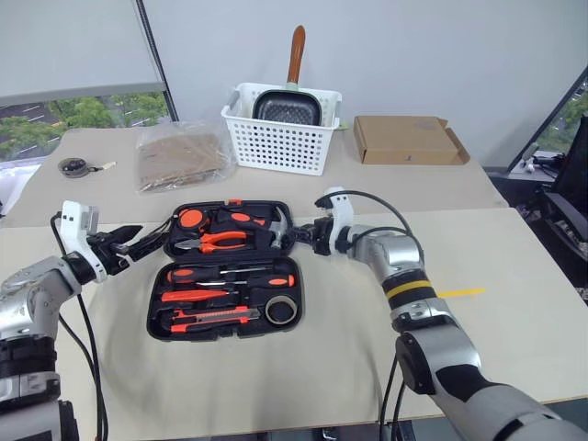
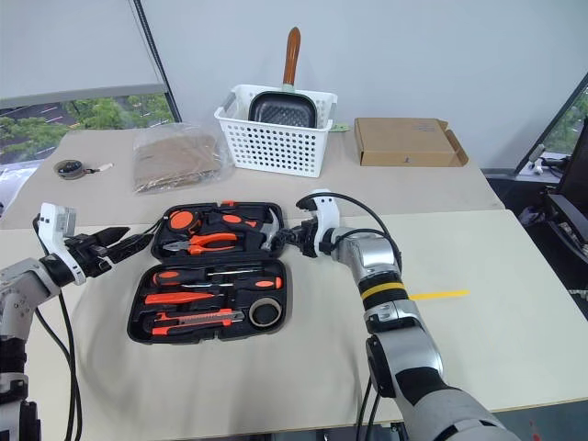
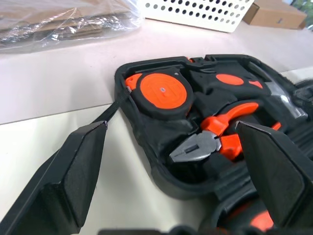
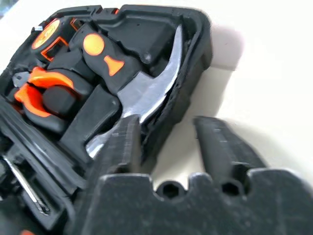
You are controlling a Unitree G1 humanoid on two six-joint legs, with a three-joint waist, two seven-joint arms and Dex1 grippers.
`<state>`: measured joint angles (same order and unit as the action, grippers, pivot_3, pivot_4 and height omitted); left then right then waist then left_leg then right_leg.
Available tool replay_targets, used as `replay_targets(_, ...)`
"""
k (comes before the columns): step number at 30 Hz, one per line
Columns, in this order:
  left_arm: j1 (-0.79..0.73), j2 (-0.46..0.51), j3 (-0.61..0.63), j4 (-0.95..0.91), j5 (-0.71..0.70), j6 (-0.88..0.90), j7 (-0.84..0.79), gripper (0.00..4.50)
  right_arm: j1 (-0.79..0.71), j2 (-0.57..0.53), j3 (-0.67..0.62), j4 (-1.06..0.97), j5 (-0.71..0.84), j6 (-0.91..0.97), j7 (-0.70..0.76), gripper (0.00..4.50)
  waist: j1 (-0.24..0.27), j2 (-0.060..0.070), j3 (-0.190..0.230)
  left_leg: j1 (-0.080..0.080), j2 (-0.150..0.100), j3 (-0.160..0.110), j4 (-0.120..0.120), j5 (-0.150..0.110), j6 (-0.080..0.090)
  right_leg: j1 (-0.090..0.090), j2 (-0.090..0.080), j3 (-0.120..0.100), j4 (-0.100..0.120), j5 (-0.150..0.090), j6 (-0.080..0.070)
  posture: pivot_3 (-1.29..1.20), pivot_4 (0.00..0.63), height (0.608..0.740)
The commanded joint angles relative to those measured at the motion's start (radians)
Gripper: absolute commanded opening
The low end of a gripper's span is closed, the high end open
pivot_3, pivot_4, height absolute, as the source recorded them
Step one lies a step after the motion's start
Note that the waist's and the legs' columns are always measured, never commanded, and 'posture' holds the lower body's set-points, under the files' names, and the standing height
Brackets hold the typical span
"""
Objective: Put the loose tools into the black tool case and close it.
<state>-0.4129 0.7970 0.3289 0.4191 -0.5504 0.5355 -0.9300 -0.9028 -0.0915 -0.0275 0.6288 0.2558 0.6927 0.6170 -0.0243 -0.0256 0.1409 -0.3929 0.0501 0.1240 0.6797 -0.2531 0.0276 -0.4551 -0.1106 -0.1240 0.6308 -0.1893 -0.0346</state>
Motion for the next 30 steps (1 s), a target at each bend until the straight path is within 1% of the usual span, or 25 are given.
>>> replay_targets(1, -0.049, 0.003, 0.019, 0.049, -0.006, 0.012, -0.011, 4.5, -0.039, -0.008, -0.003, -0.003, 0.006, 0.006, 0.002, 0.19, -0.003, 0.0, 0.0, 0.0, 0.0, 0.0, 0.0, 0.0, 0.0, 0.0, 0.0, 0.0, 0.0, 0.0, 0.0, 0.0, 0.15, 0.7)
replay_targets(2, -0.058, 0.001, 0.022, 0.065, -0.012, 0.027, -0.014, 4.5, -0.043, -0.007, -0.003, 0.0, 0.008, 0.004, 0.003, 0.02, -0.005, 0.0, 0.0, 0.0, 0.0, 0.0, 0.0, 0.0, 0.0, 0.0, 0.0, 0.0, 0.0, 0.0, 0.001, 0.0, 0.15, 0.7)
replay_targets(10, -0.06, 0.002, 0.025, 0.16, 0.005, 0.064, -0.002, 4.5, -0.058, -0.004, -0.01, 0.003, 0.016, 0.002, -0.008, 0.02, -0.008, 0.0, 0.0, 0.0, 0.0, 0.0, 0.0, 0.0, 0.0, 0.0, -0.001, 0.0, 0.001, 0.0, 0.001, 0.0, 0.15, 0.7)
replay_targets(16, -0.027, 0.009, 0.044, 0.157, -0.014, 0.096, -0.017, 4.5, -0.055, -0.003, -0.015, -0.003, 0.018, -0.002, -0.022, 0.02, -0.009, 0.0, 0.0, 0.0, 0.0, 0.0, 0.0, 0.0, 0.0, 0.0, -0.001, 0.0, 0.0, 0.0, 0.002, 0.0, 0.15, 0.7)
replay_targets(18, -0.023, 0.008, 0.045, 0.159, -0.012, 0.107, -0.012, 3.99, -0.054, -0.001, -0.014, -0.004, 0.018, -0.003, -0.022, 0.0, -0.009, 0.0, 0.0, 0.0, 0.0, 0.0, 0.0, 0.0, 0.0, 0.0, -0.001, 0.0, 0.0, 0.0, 0.002, 0.0, 0.15, 0.7)
replay_targets(19, -0.021, 0.007, 0.045, 0.159, -0.011, 0.113, -0.012, 3.88, -0.053, -0.001, -0.013, -0.006, 0.018, -0.002, -0.022, 0.0, -0.009, 0.0, 0.0, 0.0, 0.0, 0.0, 0.0, 0.0, 0.0, 0.0, -0.001, 0.0, 0.0, 0.0, 0.002, 0.0, 0.15, 0.7)
replay_targets(20, -0.016, 0.003, 0.04, 0.152, -0.009, 0.116, -0.015, 3.55, -0.052, -0.001, -0.012, -0.007, 0.017, -0.003, -0.021, 0.0, -0.008, 0.0, 0.0, 0.0, 0.0, -0.001, 0.0, 0.0, 0.0, 0.0, -0.001, 0.0, 0.0, 0.0, 0.002, 0.0, 0.15, 0.7)
replay_targets(21, -0.013, -0.003, 0.036, 0.144, -0.009, 0.119, -0.014, 3.04, -0.052, -0.002, -0.011, -0.008, 0.017, -0.004, -0.021, 0.0, -0.008, 0.0, 0.0, 0.0, 0.0, -0.001, 0.0, 0.0, 0.0, 0.0, -0.001, 0.0, 0.0, 0.0, 0.002, 0.0, 0.15, 0.7)
replay_targets(22, -0.012, -0.009, 0.033, 0.139, -0.008, 0.12, -0.013, 2.85, -0.052, -0.002, -0.01, -0.008, 0.016, -0.005, -0.02, 0.0, -0.008, 0.0, 0.0, 0.0, 0.0, -0.001, 0.0, 0.0, 0.0, 0.0, -0.002, 0.0, 0.0, 0.0, 0.002, 0.0, 0.15, 0.7)
replay_targets(24, -0.016, -0.021, 0.03, 0.133, -0.007, 0.117, -0.011, 2.11, -0.052, -0.003, -0.009, -0.009, 0.015, -0.007, -0.019, 0.0, -0.008, 0.0, 0.0, 0.0, -0.001, 0.0, 0.0, 0.0, 0.0, 0.0, -0.002, 0.0, 0.0, 0.0, 0.002, 0.0, 0.15, 0.7)
replay_targets(25, -0.017, -0.027, 0.032, 0.13, -0.008, 0.111, -0.013, 1.67, -0.052, -0.003, -0.009, -0.009, 0.015, -0.008, -0.02, 0.0, -0.008, 0.0, 0.0, 0.0, -0.001, 0.0, 0.0, 0.0, 0.0, 0.0, -0.002, 0.0, 0.0, 0.0, 0.002, 0.0, 0.15, 0.7)
replay_targets(30, -0.022, -0.046, 0.033, 0.118, -0.009, 0.116, -0.01, 0.01, -0.053, -0.007, -0.009, -0.01, 0.014, -0.012, -0.02, 0.0, -0.008, 0.0, 0.0, 0.001, 0.0, 0.0, 0.0, 0.0, 0.0, 0.0, -0.002, 0.0, 0.0, 0.0, 0.002, 0.0, 0.15, 0.7)
